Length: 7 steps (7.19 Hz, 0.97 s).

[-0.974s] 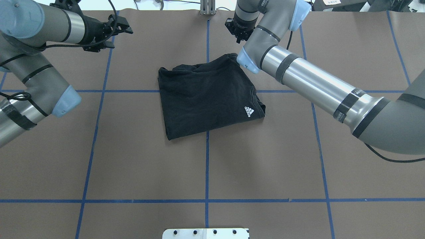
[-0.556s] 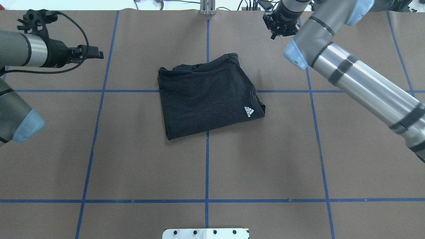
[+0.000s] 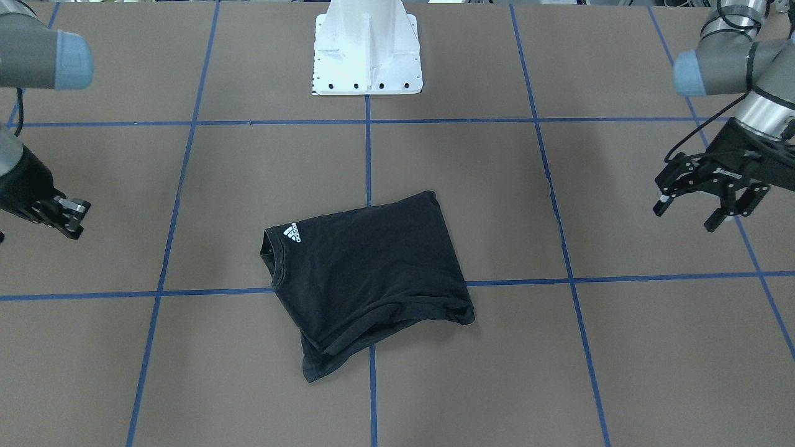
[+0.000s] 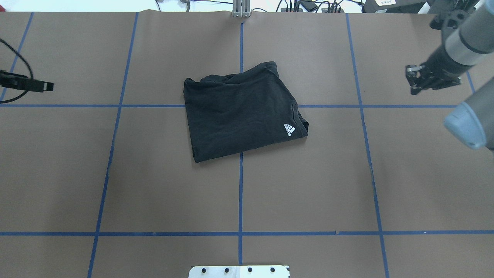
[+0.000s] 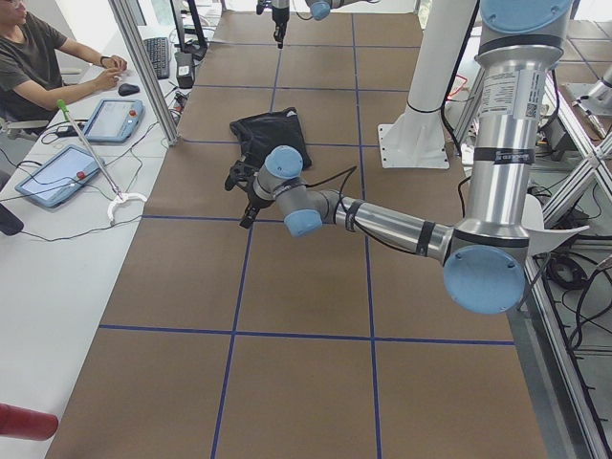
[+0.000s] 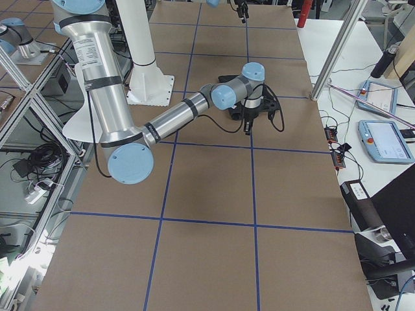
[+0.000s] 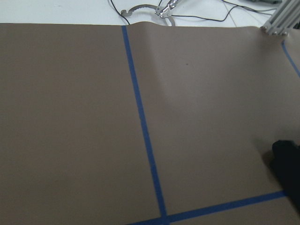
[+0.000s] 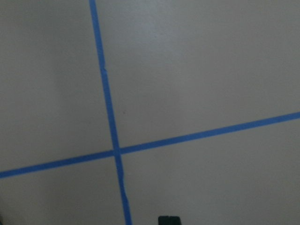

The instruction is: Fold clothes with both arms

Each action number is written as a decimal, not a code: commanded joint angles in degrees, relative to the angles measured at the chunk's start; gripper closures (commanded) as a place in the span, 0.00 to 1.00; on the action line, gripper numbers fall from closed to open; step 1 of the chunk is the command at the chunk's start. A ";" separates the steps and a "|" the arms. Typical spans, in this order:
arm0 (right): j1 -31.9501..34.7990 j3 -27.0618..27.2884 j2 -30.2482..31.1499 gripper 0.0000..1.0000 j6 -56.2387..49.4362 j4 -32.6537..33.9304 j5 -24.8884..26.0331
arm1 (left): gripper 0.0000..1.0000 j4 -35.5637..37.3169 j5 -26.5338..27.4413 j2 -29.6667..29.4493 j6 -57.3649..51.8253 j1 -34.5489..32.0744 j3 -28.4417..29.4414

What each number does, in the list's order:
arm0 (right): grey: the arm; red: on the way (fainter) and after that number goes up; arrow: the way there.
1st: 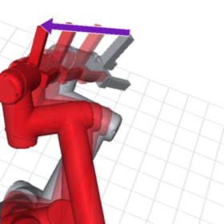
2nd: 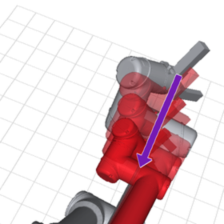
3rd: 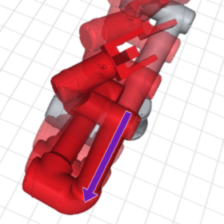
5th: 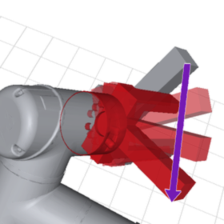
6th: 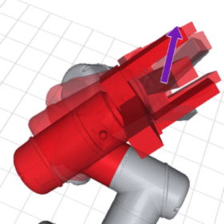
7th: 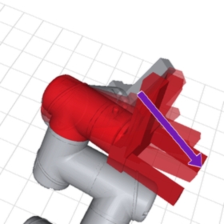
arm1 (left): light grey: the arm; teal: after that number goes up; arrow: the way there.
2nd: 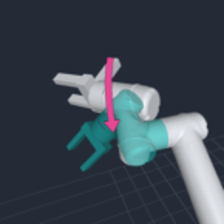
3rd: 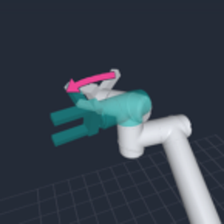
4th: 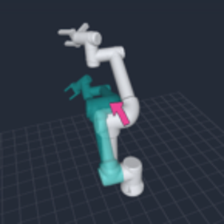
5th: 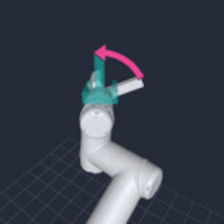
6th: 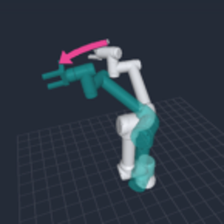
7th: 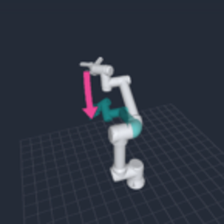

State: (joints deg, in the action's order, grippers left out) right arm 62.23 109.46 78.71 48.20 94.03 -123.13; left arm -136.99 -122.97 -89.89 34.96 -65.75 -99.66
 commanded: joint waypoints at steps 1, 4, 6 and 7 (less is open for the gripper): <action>4.81 7.50 13.35 0.47 -12.98 0.28 -0.36 | 0.02 0.67 -5.95 7.07 -16.79 -8.48 0.43; 7.19 8.32 20.68 0.00 -24.33 0.19 -3.06 | 0.01 14.33 -6.14 8.41 -29.83 -13.16 -0.62; 12.54 7.00 23.23 0.00 -31.39 0.19 -6.50 | 0.01 18.78 -8.49 8.41 -31.19 -13.96 -0.97; 14.91 5.86 23.51 0.00 -34.90 0.19 -8.69 | 0.01 18.69 -13.48 8.68 -30.92 -14.05 -0.97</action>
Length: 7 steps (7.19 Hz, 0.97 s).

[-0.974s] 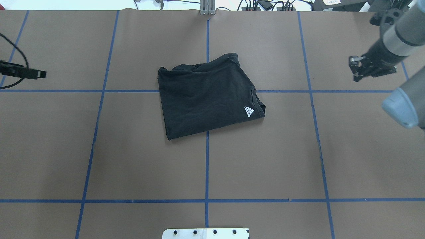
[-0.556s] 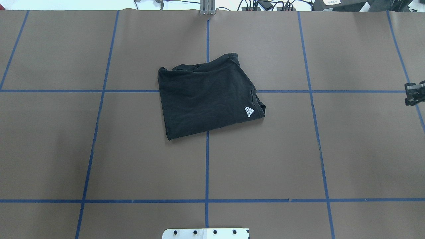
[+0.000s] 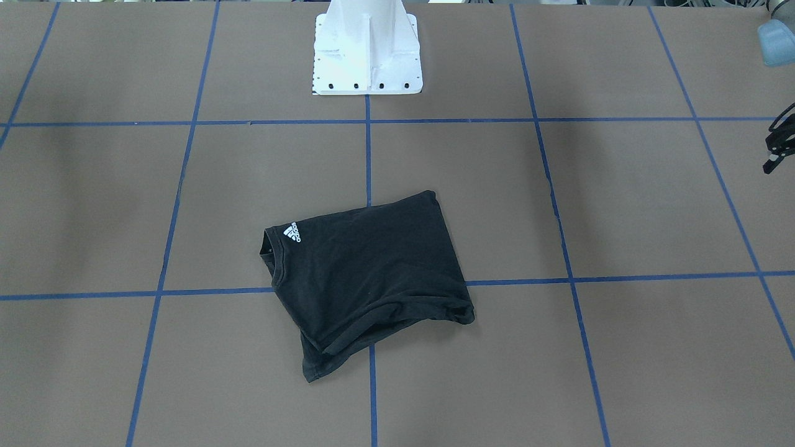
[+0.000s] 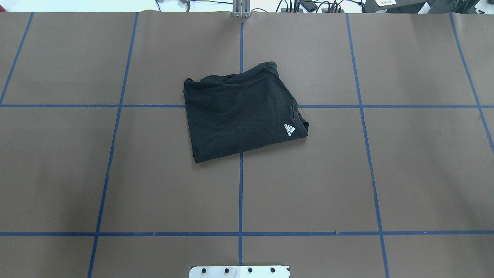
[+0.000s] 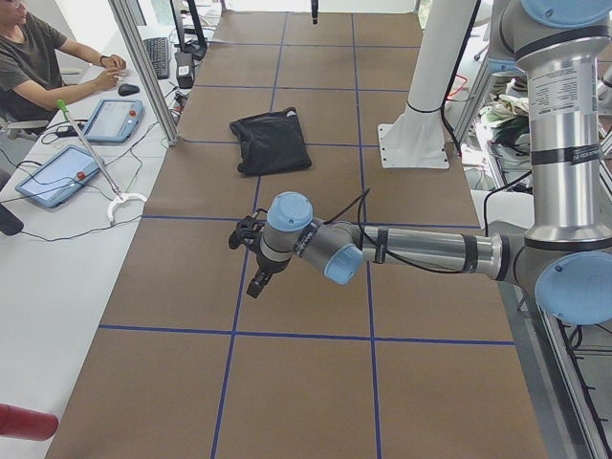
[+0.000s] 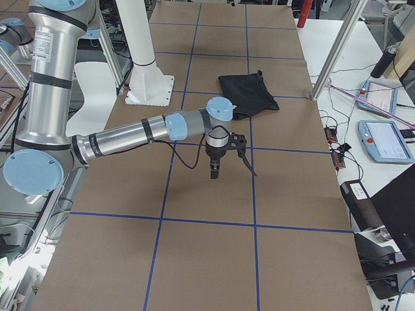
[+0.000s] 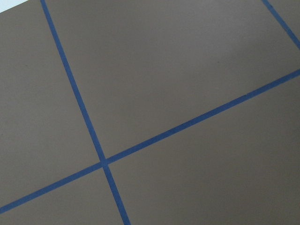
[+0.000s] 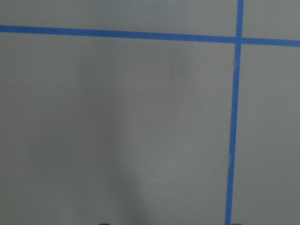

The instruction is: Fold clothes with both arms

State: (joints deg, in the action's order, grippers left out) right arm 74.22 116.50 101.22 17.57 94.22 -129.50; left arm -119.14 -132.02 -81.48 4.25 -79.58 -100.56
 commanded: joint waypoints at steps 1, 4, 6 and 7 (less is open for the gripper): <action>4.51 -3.10 1.87 0.00 -6.65 0.00 -3.64 | 0.01 0.84 -4.91 0.27 -0.04 -0.92 0.54; 5.93 -7.68 1.70 0.00 -16.42 0.00 -3.31 | 0.01 12.62 -7.70 -4.18 0.14 -4.53 -0.77; 6.46 -8.39 0.65 0.00 -15.56 0.00 -3.57 | 0.01 15.60 -6.68 -5.36 -0.47 -4.71 -2.35; 6.72 -8.30 -1.62 0.00 -15.64 0.70 -4.09 | 0.01 15.60 -6.32 -3.53 -0.21 -5.23 -3.49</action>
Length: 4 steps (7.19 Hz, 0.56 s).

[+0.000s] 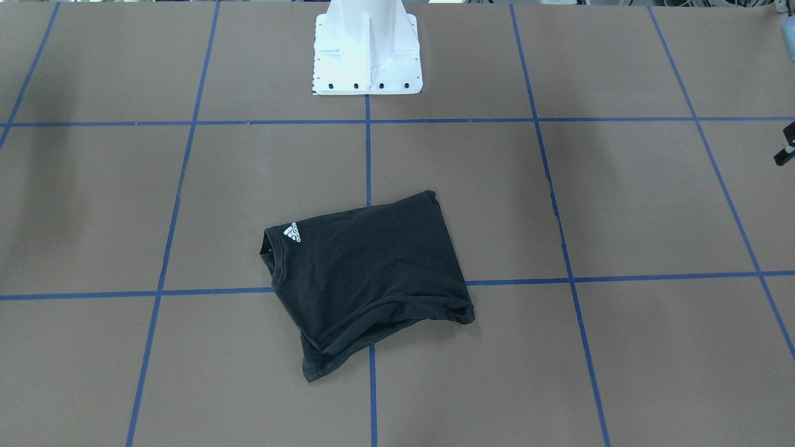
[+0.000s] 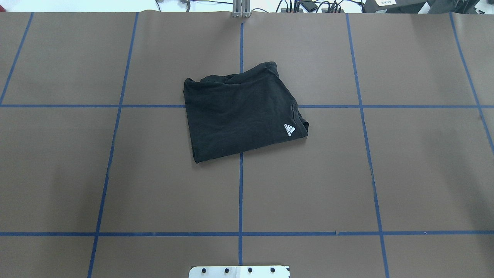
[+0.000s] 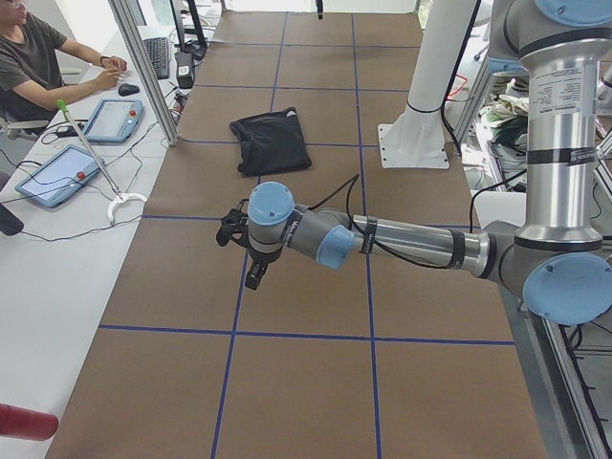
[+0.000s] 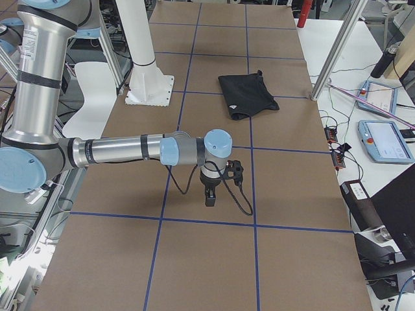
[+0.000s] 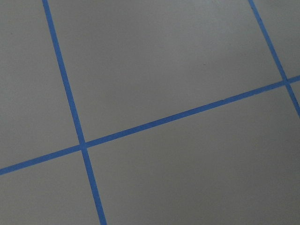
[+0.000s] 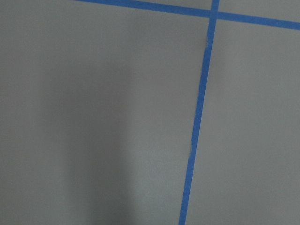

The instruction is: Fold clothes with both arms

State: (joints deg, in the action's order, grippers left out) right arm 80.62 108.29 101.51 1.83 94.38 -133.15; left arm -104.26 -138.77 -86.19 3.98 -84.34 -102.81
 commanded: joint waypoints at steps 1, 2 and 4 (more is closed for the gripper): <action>0.33 -0.62 -2.45 0.00 0.10 0.45 -0.44 | 0.01 0.55 4.26 0.50 -0.28 -0.56 -2.65; 0.33 -1.15 -2.37 0.00 0.10 -0.16 0.95 | 0.01 0.55 8.04 0.41 -0.20 -0.56 -2.92; 0.42 -3.44 -2.29 0.00 0.28 -0.17 1.93 | 0.01 1.25 7.20 0.58 0.06 -0.65 -3.10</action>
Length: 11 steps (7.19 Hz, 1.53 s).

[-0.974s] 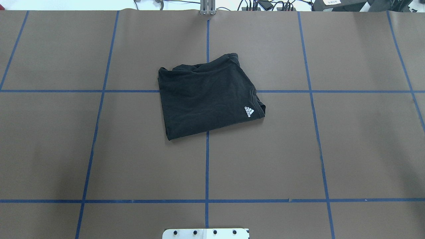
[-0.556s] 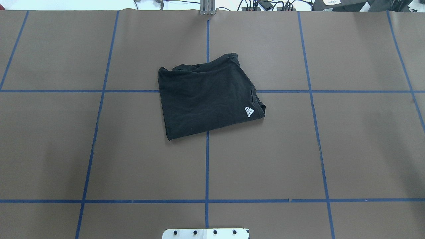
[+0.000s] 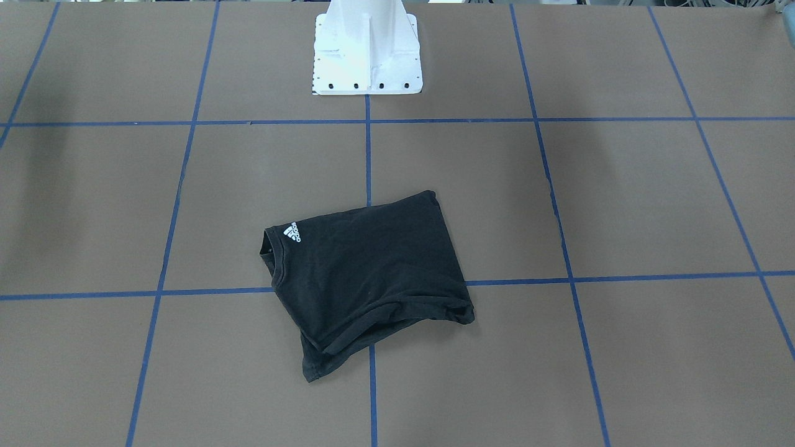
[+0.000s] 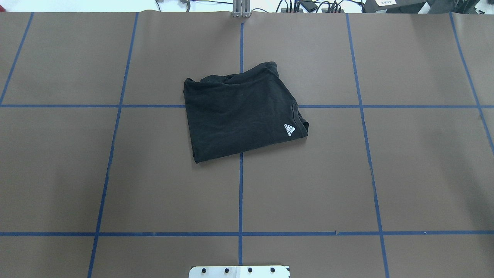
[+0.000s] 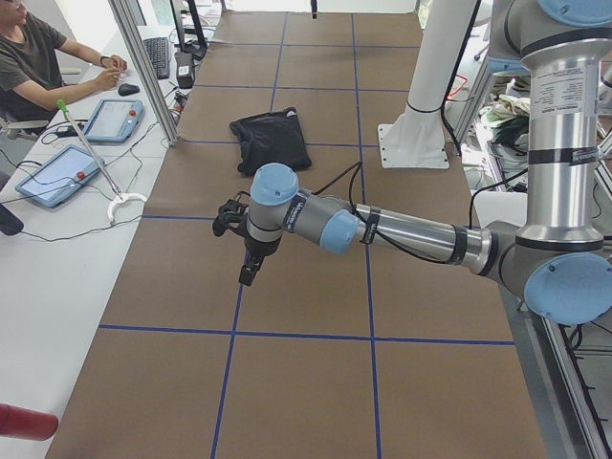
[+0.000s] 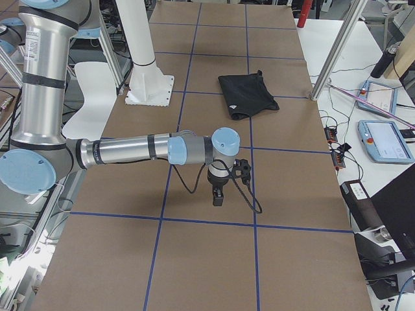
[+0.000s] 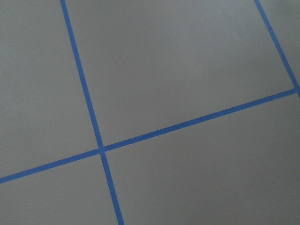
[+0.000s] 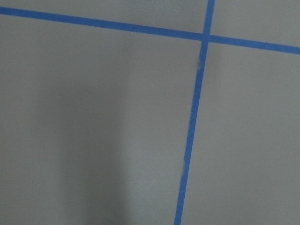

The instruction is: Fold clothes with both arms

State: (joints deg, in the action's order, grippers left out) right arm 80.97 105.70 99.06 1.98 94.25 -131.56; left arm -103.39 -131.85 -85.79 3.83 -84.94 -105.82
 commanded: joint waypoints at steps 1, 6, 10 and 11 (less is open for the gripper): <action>-0.02 -0.50 -0.44 0.00 0.13 -0.12 0.25 | 0.01 0.38 -2.85 0.53 0.38 -0.05 0.95; 1.39 -1.11 0.52 0.00 0.05 -0.12 -4.58 | 0.01 0.73 -2.62 2.83 1.52 -0.05 1.75; 1.47 0.55 0.44 0.00 -0.13 -0.21 -4.49 | 0.01 1.26 -2.80 2.47 2.32 -0.14 0.52; 1.56 0.47 0.43 0.00 -0.04 -0.12 -4.49 | 0.01 1.17 -2.80 2.82 2.32 -0.14 0.52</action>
State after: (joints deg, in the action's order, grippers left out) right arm 82.45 106.16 99.60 1.93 94.09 -136.06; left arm -102.16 -134.63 -83.22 6.17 -85.05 -105.23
